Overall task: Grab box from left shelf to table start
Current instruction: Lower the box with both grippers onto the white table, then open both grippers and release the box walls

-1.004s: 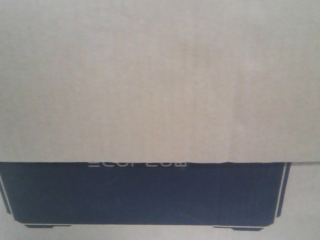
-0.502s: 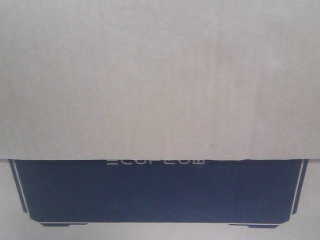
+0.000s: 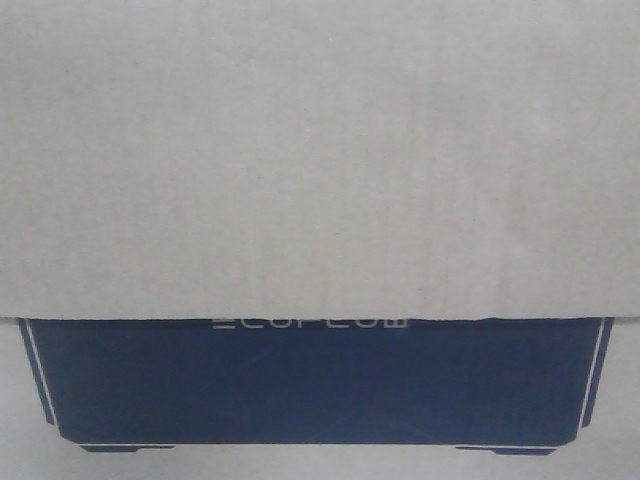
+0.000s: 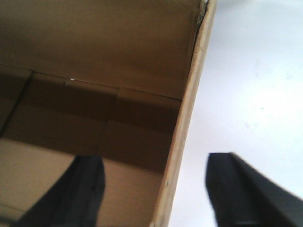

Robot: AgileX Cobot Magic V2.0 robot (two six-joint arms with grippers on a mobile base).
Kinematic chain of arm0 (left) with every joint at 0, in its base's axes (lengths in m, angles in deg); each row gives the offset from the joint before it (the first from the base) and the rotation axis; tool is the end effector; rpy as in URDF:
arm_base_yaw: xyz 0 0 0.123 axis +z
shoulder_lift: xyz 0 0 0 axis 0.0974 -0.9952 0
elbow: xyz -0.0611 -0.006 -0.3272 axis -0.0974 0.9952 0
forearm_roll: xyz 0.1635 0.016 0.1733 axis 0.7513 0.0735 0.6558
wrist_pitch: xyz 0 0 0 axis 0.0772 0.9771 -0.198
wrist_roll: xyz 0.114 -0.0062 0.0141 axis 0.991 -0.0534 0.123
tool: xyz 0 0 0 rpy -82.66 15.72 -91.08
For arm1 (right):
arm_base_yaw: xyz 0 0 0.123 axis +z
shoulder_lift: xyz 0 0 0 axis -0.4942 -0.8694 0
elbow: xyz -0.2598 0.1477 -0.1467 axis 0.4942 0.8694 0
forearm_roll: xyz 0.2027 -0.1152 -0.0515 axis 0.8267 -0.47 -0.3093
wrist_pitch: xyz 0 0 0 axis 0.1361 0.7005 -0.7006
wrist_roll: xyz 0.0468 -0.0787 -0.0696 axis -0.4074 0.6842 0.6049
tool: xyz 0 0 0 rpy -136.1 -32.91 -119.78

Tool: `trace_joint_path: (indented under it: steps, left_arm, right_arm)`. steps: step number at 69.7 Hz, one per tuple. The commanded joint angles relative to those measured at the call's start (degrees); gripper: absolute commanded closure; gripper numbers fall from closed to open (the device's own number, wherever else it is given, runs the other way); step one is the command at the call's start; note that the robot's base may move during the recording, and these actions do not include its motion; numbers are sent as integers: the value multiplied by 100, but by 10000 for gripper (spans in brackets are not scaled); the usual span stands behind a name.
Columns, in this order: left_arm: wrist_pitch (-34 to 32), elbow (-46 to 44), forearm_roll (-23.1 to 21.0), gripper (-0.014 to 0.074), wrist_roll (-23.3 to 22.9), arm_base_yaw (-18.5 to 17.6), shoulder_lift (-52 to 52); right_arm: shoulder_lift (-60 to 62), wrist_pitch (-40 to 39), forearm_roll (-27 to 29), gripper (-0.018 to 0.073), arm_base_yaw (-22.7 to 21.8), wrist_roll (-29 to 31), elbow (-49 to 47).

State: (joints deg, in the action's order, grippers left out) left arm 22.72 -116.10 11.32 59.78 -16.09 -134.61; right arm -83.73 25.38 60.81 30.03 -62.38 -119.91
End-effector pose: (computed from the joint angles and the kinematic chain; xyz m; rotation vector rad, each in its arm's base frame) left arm 0.1119 -0.0275 0.4428 0.1383 2.1837 -0.2153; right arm 0.1279 0.0234 0.4294 -0.1486 2.2354 0.2077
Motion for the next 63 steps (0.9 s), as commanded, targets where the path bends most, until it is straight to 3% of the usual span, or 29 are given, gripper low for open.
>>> trace_joint_path:
  steps: [1,12,21,42,63]
  left_arm:
    - [-451,48,33,343,-42,-14,653]
    - [-598,740,202,533,-42,-14,1640]
    - [-687,1591,389,701,-42,-14,2480]
    - [-1455,3252,670,696,-42,-14,4112]
    - [-2313,4021,806,696,84,-14,4882]
  right_arm:
    - [469,-263,27,210,-3,-1,-49]
    - [1319,-408,27,512,-3,-1,561]
    - [2099,-796,27,502,-3,4,1380]
    - [3850,-1680,16,502,-3,62,2980]
    - [5028,-2782,-67,502,-3,111,3930]
